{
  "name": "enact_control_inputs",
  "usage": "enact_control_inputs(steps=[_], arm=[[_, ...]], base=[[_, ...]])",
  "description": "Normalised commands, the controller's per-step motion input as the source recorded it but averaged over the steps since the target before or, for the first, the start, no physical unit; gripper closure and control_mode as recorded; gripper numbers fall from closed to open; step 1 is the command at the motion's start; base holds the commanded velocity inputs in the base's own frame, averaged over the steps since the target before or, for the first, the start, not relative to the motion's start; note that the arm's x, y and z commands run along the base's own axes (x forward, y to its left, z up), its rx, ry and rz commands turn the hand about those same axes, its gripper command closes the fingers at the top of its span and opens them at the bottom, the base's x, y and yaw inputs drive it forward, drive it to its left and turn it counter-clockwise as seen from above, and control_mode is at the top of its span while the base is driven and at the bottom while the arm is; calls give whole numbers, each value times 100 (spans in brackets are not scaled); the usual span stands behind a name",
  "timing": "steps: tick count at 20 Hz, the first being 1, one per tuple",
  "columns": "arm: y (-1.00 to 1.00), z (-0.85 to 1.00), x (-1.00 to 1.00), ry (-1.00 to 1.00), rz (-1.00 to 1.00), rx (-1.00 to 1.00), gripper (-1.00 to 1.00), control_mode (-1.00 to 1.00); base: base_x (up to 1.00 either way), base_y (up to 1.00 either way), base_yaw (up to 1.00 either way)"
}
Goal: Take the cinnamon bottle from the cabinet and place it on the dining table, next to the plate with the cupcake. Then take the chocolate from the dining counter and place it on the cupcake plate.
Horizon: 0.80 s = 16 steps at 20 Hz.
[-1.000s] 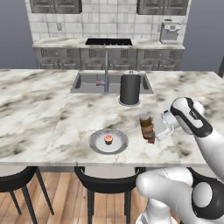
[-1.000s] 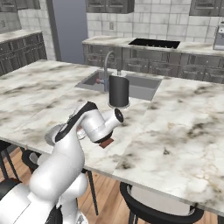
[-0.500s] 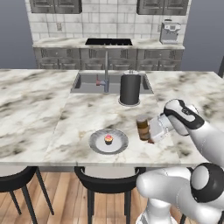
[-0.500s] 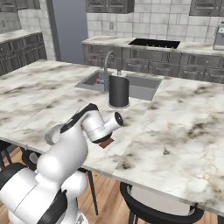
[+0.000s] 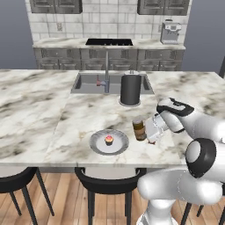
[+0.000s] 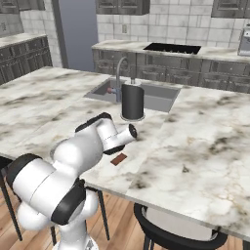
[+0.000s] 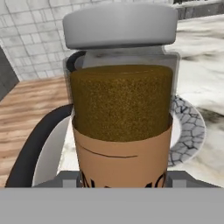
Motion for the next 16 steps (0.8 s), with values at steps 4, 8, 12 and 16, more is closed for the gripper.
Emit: enact_control_inputs(steps=[4,8,12,16], arm=[[-10,-21,30,0,22,0,100,-100],[-13,-15,34,0,15,0,100,-100],[-3,-11,29,0,9,0,100,-100],[2,-18,21,0,2,0,100,-100]], base=[[0,0,0],[0,0,0],[0,0,0],[0,0,0]])
